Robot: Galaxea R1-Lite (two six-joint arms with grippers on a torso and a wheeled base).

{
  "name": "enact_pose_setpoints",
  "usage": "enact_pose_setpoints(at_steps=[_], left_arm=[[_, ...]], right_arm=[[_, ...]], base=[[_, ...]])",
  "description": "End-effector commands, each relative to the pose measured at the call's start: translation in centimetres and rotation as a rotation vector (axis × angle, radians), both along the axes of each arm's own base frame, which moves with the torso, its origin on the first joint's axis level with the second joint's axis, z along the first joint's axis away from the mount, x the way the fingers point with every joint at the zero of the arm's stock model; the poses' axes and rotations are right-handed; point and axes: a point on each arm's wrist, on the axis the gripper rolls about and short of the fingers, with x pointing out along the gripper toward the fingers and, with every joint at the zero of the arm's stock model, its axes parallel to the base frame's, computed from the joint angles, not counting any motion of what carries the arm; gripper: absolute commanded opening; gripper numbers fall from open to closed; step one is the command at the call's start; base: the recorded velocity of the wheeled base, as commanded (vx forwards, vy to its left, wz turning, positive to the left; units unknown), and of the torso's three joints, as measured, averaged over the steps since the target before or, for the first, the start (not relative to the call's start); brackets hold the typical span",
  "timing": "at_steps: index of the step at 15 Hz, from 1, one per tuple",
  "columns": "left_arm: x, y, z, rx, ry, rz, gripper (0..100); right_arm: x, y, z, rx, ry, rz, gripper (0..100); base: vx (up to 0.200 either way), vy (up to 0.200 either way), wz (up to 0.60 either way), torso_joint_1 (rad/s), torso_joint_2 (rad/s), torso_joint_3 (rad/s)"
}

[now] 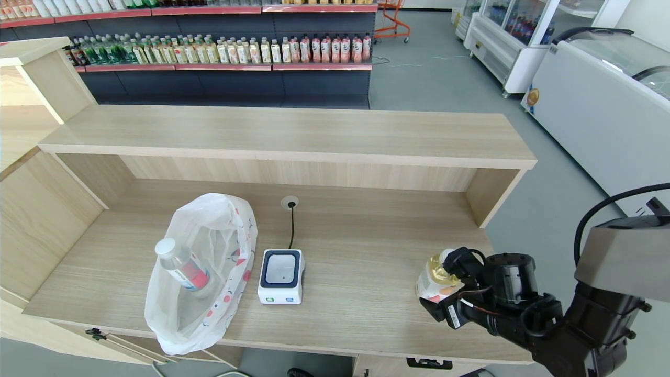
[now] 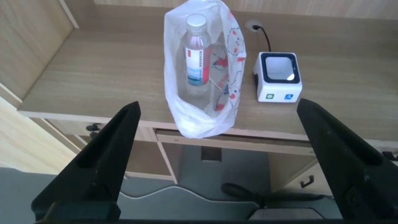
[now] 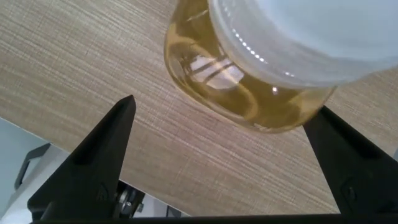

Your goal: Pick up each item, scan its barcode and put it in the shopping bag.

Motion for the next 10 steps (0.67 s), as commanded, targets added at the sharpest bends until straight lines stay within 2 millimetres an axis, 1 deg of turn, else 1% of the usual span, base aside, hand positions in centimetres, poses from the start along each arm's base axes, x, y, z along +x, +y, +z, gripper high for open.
enact_pose_setpoints(at_steps=[1,2,6,10], left_arm=[[0.0,0.0,0.0,0.0,0.0,0.0,100],[0.0,0.0,0.0,0.0,0.0,0.0,100],[0.0,0.0,0.0,0.0,0.0,0.0,100],[0.0,0.0,0.0,0.0,0.0,0.0,100]], right_arm=[[0.0,0.4,-1.3,-0.007,0.022,0.014,100],[0.1,0.5,-1.4,-0.006,0.019,0.014,100],[1.7,1.2,-2.3,-0.006,-0.064,0.032,100],[2.7,1.6,-3.3,-0.012,-0.103,0.04,100]], base=[[0.0,0.0,0.0,0.0,0.0,0.0],[0.0,0.0,0.0,0.0,0.0,0.0],[0.0,0.0,0.0,0.0,0.0,0.0],[0.0,0.0,0.0,0.0,0.0,0.0]])
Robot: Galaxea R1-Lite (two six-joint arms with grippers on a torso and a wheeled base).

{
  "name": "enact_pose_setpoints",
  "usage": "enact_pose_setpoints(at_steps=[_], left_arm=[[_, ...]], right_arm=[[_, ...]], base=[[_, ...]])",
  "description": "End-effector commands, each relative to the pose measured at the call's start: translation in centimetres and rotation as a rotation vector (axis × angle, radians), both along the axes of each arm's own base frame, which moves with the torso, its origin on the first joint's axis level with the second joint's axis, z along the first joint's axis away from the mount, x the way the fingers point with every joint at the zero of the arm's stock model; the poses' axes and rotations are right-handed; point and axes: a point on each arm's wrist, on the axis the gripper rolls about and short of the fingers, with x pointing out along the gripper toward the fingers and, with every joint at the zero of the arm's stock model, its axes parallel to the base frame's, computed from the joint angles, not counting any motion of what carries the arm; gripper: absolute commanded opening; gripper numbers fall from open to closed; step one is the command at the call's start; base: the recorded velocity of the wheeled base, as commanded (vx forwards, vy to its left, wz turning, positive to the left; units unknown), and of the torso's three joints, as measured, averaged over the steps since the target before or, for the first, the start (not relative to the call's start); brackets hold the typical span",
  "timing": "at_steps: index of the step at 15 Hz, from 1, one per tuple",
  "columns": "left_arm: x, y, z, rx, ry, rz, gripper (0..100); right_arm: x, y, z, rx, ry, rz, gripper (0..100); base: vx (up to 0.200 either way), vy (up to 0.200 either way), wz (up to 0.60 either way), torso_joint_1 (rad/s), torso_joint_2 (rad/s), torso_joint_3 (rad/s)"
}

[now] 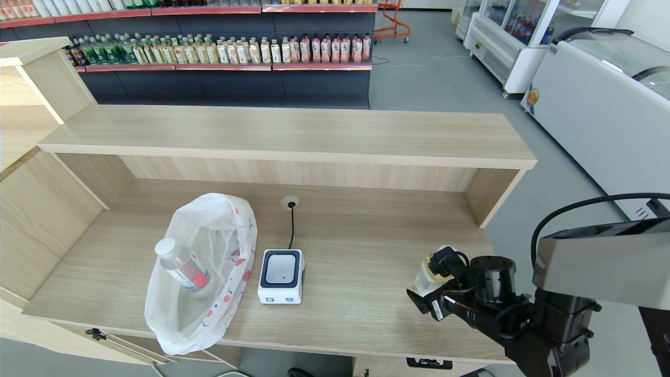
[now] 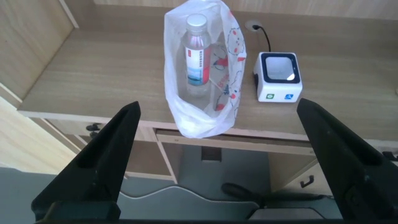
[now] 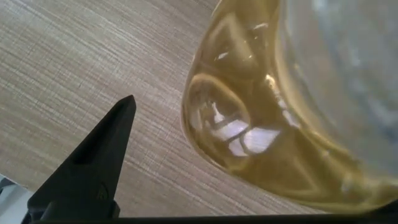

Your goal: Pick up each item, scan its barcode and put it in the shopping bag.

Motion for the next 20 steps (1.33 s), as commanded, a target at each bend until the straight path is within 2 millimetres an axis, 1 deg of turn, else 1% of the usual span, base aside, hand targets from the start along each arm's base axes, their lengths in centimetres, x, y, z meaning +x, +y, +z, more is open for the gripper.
enact_pose_setpoints(at_steps=[1,8,12,14,15,16,17,18,19,20], left_arm=[[0.0,0.0,0.0,0.0,0.0,0.0,100],[0.0,0.0,0.0,0.0,0.0,0.0,100],[0.0,0.0,0.0,0.0,0.0,0.0,100],[0.0,0.0,0.0,0.0,0.0,0.0,100],[0.0,0.0,0.0,0.0,0.0,0.0,100],[0.0,0.0,0.0,0.0,0.0,0.0,100],[0.0,0.0,0.0,0.0,0.0,0.0,100],[0.0,0.0,0.0,0.0,0.0,0.0,100],[0.0,0.0,0.0,0.0,0.0,0.0,100],[0.0,0.0,0.0,0.0,0.0,0.0,100]], right_arm=[[0.5,0.2,-1.0,-0.004,0.001,-0.001,0],[2.7,0.7,-1.1,0.003,-0.071,0.001,0],[2.9,0.6,-1.2,-0.011,-0.076,-0.002,0],[2.6,0.6,0.5,0.042,-0.095,-0.008,0],[2.4,0.7,1.5,0.094,-0.099,-0.001,0],[1.6,0.7,3.4,0.222,-0.067,0.059,0],[1.2,0.7,4.8,0.298,-0.041,0.11,0],[0.9,0.8,5.5,0.338,-0.031,0.141,0],[-0.1,1.6,7.0,0.456,0.017,0.25,0],[-1.1,2.3,8.1,0.527,0.055,0.334,0]], base=[[0.0,0.0,0.0,0.0,0.0,0.0],[0.0,0.0,0.0,0.0,0.0,0.0],[0.0,0.0,0.0,0.0,0.0,0.0],[0.0,0.0,0.0,0.0,0.0,0.0],[0.0,0.0,0.0,0.0,0.0,0.0],[0.0,0.0,0.0,0.0,0.0,0.0],[0.0,0.0,0.0,0.0,0.0,0.0],[0.0,0.0,0.0,0.0,0.0,0.0],[0.0,0.0,0.0,0.0,0.0,0.0],[0.0,0.0,0.0,0.0,0.0,0.0]])
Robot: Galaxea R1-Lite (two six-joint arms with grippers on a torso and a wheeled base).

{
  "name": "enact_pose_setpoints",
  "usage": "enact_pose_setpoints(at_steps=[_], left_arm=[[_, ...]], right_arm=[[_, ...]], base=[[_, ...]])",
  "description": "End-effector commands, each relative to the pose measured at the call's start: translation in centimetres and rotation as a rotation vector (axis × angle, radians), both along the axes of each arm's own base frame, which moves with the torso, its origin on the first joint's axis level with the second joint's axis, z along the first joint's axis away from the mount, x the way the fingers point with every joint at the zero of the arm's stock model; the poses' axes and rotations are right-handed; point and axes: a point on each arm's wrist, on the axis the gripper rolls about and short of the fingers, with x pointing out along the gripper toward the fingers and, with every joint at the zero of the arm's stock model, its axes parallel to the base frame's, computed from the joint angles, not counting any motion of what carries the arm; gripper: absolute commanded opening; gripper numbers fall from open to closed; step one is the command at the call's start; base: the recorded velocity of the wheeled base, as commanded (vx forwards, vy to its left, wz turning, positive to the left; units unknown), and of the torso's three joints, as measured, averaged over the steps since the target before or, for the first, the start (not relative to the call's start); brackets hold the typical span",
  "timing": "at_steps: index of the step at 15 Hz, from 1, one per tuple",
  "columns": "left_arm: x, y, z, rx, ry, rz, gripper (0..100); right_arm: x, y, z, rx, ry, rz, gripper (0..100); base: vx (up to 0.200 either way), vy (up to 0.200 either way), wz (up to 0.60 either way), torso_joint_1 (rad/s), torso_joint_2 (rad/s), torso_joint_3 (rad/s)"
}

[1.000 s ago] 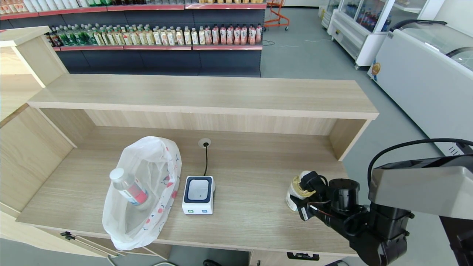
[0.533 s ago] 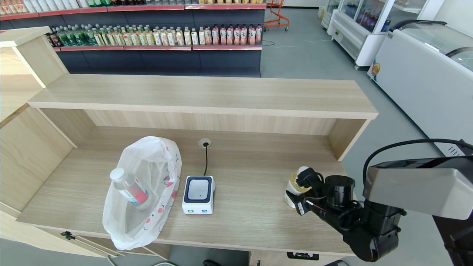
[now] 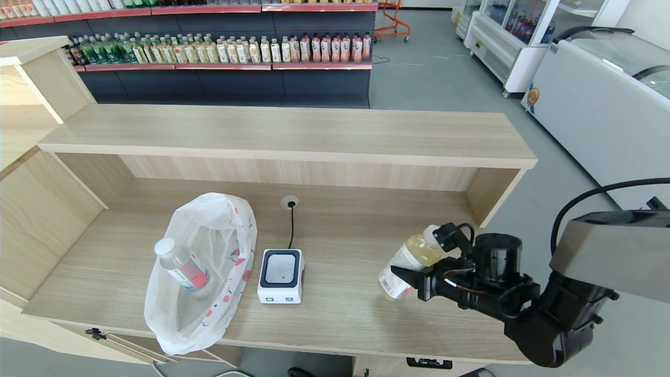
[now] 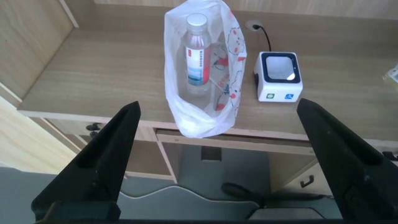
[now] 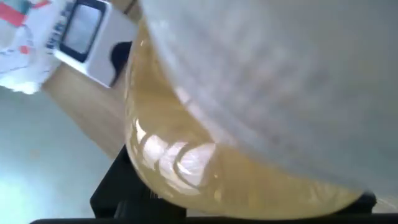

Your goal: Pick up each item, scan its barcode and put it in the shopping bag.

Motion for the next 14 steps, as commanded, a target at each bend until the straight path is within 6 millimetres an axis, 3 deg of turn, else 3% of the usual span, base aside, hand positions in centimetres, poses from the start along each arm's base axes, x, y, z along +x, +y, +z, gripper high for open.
enact_pose_setpoints(at_steps=[1,4,8,14], left_arm=[[0.0,0.0,0.0,0.0,0.0,0.001,100],[0.0,0.0,0.0,0.0,0.0,0.001,100],[0.0,0.0,0.0,0.0,0.0,0.001,100],[0.0,0.0,0.0,0.0,0.0,0.001,100]], right_arm=[[-2.3,1.1,3.7,0.108,-0.024,0.15,0],[-4.7,2.3,3.8,0.139,0.034,0.352,0],[-6.1,3.9,5.0,0.183,0.029,0.503,0],[-6.9,3.6,6.4,0.225,0.041,0.574,0]], base=[[0.0,0.0,0.0,0.0,0.0,0.0],[0.0,0.0,0.0,0.0,0.0,0.0],[0.0,0.0,0.0,0.0,0.0,0.0],[0.0,0.0,0.0,0.0,0.0,0.0]])
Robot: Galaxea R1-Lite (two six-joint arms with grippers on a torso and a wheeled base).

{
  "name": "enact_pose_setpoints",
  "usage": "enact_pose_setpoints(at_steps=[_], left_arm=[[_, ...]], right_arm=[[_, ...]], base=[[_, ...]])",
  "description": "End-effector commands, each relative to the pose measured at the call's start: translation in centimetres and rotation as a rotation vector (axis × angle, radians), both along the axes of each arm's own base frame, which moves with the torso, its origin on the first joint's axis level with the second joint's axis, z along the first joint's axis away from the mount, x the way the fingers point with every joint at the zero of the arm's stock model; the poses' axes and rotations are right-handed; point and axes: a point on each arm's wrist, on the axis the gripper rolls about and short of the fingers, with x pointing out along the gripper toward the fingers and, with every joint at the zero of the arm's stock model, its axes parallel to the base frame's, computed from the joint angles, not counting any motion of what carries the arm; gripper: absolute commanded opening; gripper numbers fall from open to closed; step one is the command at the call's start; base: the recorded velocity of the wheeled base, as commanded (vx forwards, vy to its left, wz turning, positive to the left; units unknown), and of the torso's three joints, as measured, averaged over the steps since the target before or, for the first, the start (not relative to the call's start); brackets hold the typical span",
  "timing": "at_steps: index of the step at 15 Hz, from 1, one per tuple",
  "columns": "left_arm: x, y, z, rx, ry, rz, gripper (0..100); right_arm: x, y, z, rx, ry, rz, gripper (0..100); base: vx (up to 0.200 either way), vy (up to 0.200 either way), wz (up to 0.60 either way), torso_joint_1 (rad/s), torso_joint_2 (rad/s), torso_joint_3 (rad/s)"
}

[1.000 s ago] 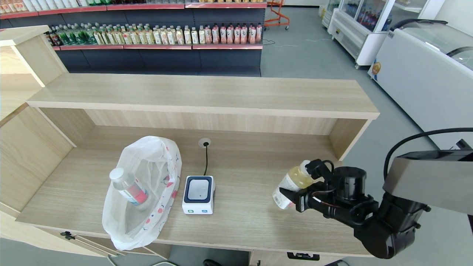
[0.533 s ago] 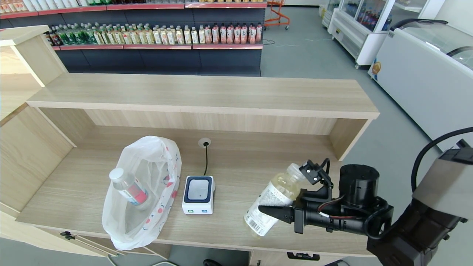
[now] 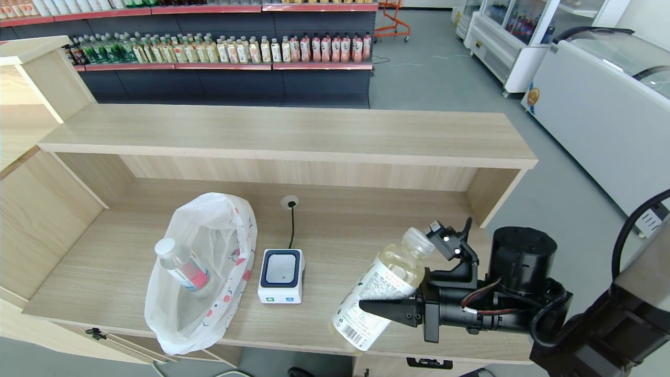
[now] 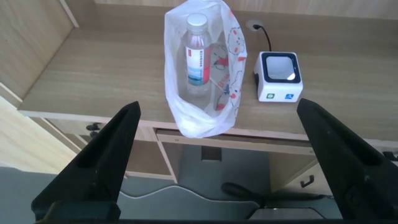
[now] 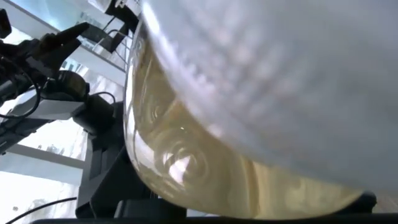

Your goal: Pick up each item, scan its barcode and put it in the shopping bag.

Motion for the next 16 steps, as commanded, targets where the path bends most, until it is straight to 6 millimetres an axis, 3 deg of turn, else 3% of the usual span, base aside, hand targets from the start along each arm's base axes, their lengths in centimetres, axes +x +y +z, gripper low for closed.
enact_pose_setpoints(at_steps=[1,16], left_arm=[[0.0,0.0,0.0,0.0,0.0,0.0,100],[0.0,0.0,0.0,0.0,0.0,0.0,100]], right_arm=[[-0.4,-0.2,0.5,0.008,-0.01,0.01,0],[-1.8,-0.3,1.9,0.039,0.026,0.031,0]], base=[[0.0,0.0,0.0,0.0,0.0,0.0],[0.0,0.0,0.0,0.0,0.0,0.0]])
